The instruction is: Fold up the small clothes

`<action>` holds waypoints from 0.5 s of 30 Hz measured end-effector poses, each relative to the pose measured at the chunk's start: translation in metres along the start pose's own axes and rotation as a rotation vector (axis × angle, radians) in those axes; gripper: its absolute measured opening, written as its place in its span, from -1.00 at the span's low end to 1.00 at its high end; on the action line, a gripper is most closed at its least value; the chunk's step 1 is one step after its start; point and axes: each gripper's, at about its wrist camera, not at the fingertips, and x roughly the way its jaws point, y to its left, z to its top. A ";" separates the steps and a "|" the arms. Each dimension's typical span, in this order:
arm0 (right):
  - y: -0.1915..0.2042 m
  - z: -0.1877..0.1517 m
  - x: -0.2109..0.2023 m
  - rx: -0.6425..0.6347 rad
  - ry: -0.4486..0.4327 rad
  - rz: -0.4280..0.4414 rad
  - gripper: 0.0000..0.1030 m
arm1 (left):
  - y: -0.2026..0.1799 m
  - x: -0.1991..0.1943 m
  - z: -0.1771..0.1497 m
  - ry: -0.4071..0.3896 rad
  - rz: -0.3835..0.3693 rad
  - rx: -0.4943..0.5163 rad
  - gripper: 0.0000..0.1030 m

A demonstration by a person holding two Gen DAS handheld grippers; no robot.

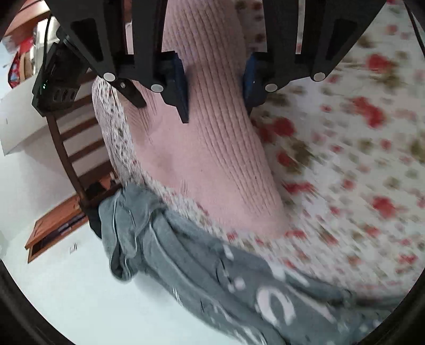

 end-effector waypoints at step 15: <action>0.059 -0.039 0.045 -0.178 0.001 -0.085 -0.65 | 0.019 -0.061 -0.018 -0.055 0.358 0.136 0.12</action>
